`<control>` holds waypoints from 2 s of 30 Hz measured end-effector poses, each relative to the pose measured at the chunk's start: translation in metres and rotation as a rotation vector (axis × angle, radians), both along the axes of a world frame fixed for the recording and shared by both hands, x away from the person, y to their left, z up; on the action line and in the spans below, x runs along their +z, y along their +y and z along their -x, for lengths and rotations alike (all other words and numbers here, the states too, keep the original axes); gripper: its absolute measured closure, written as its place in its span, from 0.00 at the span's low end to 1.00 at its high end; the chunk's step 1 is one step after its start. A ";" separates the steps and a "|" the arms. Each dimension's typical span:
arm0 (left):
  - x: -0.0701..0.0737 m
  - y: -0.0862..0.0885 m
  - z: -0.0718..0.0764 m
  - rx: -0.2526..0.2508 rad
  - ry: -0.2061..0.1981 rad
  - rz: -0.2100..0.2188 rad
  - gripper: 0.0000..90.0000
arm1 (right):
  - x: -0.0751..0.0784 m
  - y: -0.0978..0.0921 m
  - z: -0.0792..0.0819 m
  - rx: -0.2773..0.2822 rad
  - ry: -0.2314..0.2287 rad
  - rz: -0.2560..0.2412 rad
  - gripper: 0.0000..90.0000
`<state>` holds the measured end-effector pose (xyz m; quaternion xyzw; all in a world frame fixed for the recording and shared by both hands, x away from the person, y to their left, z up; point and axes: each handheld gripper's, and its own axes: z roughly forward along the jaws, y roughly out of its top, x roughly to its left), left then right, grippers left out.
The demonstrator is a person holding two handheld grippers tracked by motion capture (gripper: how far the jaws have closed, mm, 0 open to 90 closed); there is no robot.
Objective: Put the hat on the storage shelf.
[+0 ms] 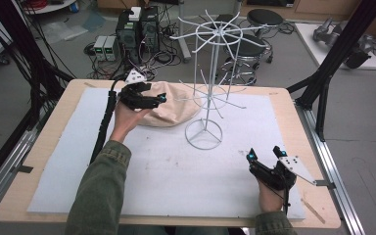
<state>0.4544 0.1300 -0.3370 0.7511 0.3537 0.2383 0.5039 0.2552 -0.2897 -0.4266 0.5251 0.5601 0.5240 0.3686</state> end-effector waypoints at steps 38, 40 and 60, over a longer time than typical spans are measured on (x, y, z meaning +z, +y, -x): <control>-0.089 -0.081 -0.055 -0.112 0.305 -0.124 0.34 | -0.002 0.006 -0.003 0.063 0.021 0.010 0.12; -0.091 -0.080 -0.057 -0.104 0.313 -0.142 0.35 | -0.002 0.006 -0.003 0.062 0.021 0.009 0.12; -0.103 -0.085 -0.055 -0.065 0.323 -0.239 0.41 | -0.002 0.006 -0.004 0.071 0.016 -0.007 0.12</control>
